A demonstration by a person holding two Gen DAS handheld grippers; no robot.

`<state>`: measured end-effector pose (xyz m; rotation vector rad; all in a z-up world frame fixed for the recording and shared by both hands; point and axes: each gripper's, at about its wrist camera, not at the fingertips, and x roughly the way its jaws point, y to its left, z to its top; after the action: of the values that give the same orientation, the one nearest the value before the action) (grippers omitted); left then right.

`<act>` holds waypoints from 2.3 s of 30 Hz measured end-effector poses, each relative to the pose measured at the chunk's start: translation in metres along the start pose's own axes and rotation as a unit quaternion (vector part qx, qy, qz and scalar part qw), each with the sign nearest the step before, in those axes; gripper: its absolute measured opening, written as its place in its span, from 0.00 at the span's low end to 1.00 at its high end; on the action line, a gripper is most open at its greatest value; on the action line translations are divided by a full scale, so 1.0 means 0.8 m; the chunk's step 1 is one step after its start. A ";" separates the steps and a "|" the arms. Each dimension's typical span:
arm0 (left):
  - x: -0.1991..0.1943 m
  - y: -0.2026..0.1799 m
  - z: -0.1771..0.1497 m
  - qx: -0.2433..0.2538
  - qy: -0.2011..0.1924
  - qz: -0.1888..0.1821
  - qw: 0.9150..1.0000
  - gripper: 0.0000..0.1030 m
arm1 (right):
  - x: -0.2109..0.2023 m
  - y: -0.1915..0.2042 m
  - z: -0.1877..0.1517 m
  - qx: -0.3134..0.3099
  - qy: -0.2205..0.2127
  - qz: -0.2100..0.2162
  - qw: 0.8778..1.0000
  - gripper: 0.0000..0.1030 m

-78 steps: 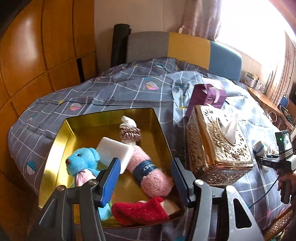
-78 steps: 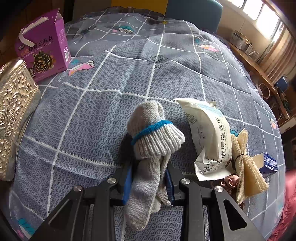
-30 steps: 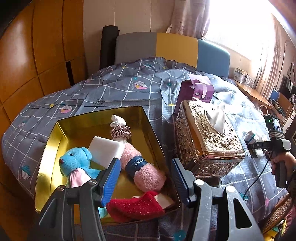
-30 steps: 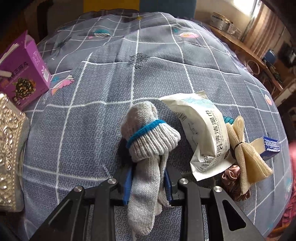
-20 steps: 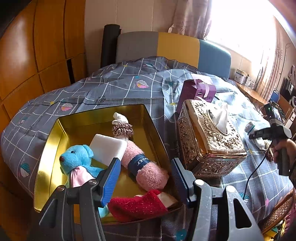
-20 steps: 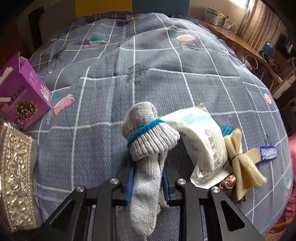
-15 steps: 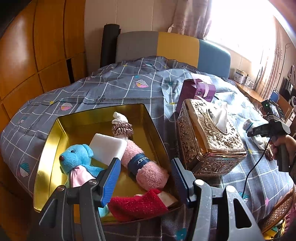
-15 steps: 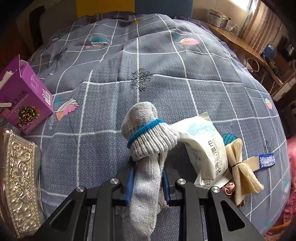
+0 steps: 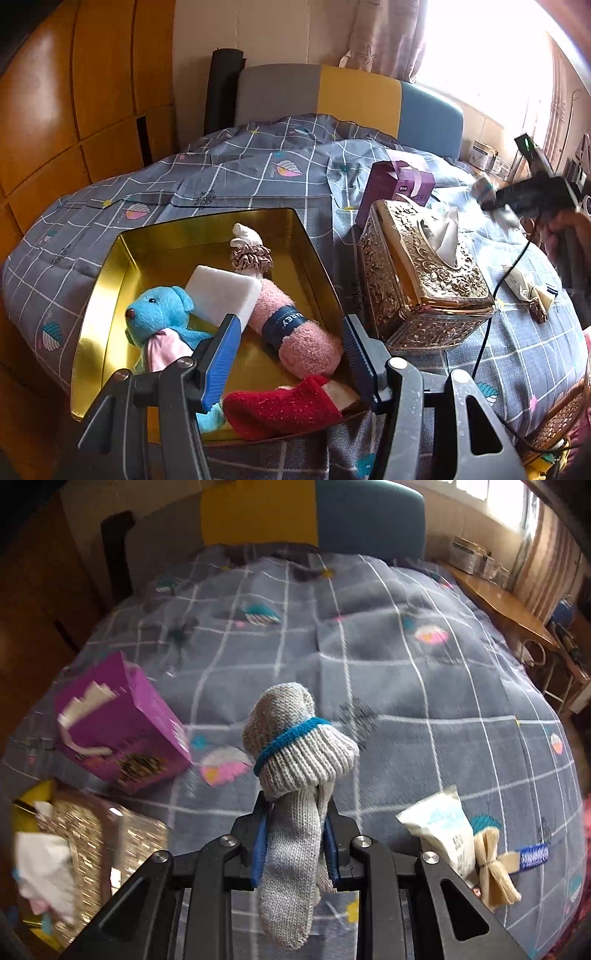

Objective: Organize soft objects
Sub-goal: 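Carry the grey knit sock into the gold tray with the right tool and release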

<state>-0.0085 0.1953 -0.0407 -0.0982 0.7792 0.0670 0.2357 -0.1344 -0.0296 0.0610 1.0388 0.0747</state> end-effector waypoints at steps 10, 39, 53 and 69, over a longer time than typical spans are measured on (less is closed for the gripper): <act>-0.007 0.021 -0.001 -0.014 -0.004 0.024 1.000 0.56 | -0.056 0.127 0.038 -0.087 -0.058 0.070 0.992 0.25; -0.021 0.086 -0.003 -0.071 -0.021 0.082 0.994 0.55 | -0.088 0.314 -0.147 -0.302 0.001 0.257 0.918 0.25; -0.036 0.159 -0.007 -0.133 -0.031 0.134 0.981 0.55 | -0.025 0.418 -0.224 -0.385 0.099 0.272 0.876 0.25; -0.008 0.131 -0.018 -0.114 -0.001 0.110 0.987 0.55 | 0.026 0.410 -0.243 -0.364 0.069 0.189 0.909 0.33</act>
<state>-0.0328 0.2980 -0.0529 -0.2287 0.7767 0.3662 0.0683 0.1971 -0.1177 -0.4316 1.0731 0.8265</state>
